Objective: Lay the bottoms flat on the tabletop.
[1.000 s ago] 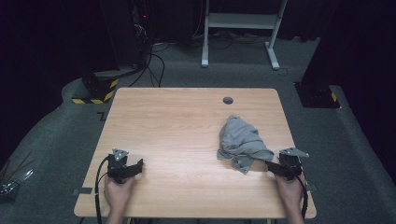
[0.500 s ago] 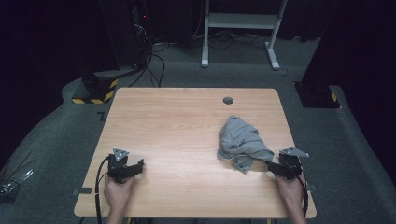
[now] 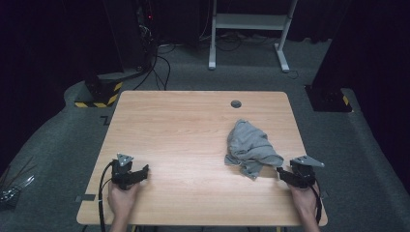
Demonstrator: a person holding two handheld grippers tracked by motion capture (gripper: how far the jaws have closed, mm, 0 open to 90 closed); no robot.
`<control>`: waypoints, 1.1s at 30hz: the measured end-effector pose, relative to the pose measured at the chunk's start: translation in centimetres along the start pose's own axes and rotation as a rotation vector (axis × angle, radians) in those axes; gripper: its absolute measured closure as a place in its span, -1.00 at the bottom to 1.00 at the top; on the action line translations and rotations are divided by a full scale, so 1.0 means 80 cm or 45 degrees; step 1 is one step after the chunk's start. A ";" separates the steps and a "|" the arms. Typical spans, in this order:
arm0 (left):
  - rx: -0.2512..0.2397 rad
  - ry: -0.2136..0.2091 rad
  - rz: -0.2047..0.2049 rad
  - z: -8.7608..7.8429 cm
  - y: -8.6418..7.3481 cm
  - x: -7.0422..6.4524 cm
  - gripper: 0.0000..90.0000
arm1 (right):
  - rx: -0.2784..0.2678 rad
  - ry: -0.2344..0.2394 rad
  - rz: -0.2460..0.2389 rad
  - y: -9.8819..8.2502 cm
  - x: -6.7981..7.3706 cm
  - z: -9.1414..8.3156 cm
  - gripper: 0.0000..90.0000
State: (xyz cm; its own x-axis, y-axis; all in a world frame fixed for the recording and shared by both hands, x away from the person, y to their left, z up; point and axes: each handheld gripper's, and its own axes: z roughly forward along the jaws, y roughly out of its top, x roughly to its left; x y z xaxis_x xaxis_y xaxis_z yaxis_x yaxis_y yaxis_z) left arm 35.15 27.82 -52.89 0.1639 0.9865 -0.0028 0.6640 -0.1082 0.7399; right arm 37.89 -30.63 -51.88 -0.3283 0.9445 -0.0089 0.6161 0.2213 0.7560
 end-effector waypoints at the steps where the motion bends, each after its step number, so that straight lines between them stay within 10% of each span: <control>1: -0.001 0.001 0.000 0.000 0.000 0.000 -0.55 | -0.015 0.013 0.001 -0.001 0.000 -0.004 -0.17; 33: -0.003 0.007 -0.006 0.000 0.000 0.000 -0.52 | -0.215 0.191 -0.087 0.036 0.041 -0.047 -0.35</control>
State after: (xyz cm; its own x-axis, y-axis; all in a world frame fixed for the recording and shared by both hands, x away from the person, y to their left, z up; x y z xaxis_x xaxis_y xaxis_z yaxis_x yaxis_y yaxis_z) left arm 35.13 27.83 -52.88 0.1568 0.9876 -0.0022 0.6629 -0.1036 0.7415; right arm 35.91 -27.83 -47.28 -0.4753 0.8795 0.0241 0.4645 0.2275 0.8559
